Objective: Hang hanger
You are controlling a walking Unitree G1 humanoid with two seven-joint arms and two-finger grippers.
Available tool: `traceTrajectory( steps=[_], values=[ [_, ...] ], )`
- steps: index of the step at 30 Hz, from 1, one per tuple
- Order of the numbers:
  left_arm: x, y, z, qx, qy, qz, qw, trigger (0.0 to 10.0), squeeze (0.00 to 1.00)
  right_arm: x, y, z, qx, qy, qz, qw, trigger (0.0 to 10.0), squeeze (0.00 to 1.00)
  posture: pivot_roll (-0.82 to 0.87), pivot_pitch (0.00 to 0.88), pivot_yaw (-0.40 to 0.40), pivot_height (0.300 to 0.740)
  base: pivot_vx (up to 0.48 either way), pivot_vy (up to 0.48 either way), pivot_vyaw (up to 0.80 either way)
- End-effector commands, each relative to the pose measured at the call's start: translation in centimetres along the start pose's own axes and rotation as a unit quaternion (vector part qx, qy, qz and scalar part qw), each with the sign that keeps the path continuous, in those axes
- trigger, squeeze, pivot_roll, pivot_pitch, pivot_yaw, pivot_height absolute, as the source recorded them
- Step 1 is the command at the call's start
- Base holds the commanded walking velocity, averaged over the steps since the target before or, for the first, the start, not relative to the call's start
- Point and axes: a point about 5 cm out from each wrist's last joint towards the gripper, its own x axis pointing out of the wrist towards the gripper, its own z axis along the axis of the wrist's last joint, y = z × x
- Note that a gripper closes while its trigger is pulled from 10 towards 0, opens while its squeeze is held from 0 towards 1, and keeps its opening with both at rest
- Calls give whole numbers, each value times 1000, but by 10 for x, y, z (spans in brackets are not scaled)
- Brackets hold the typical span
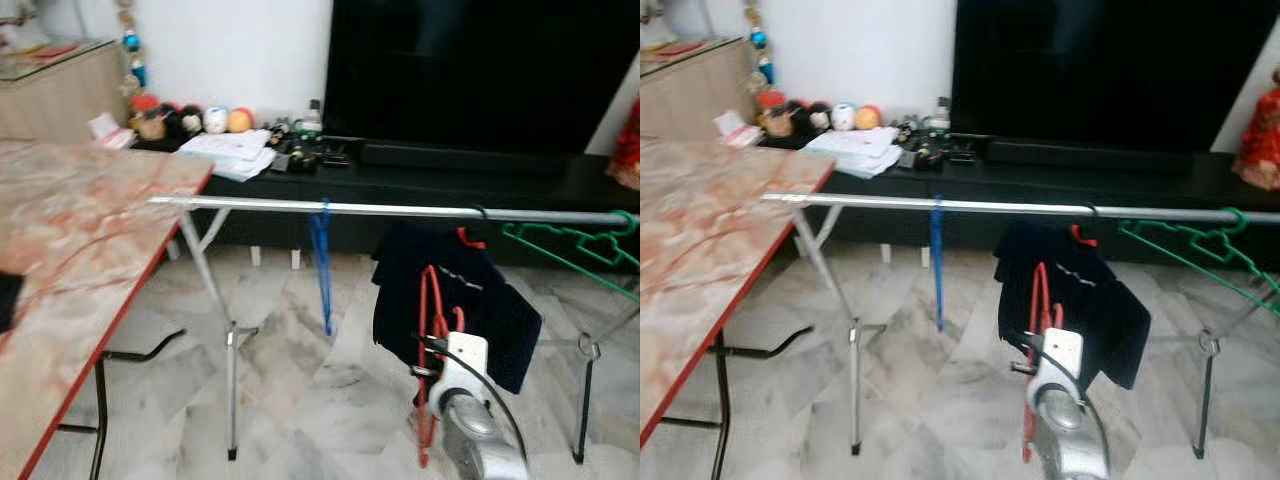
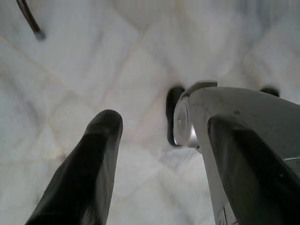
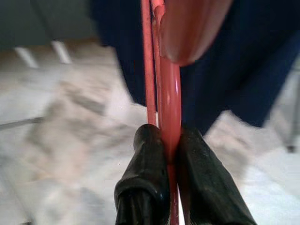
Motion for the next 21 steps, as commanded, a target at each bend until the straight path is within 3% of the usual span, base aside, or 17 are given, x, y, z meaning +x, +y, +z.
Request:
traceTrajectory(
  steps=[1,8,21],
  values=[
    [-1,-6,-11,5,21,-15,1000,10000,0,1,20,12,1,-13,36,999,10000,0,67,0,-41,740,345,0,0],
    [-1,-6,-11,1,21,-14,1000,10000,0,-2,35,13,-18,-12,92,995,10000,0,72,0,-45,740,343,0,0],
    [-2,-2,-13,2,20,-11,1000,10000,0,-2,43,14,-51,-15,130,990,10000,0,74,0,-41,740,342,0,0]
  ],
)
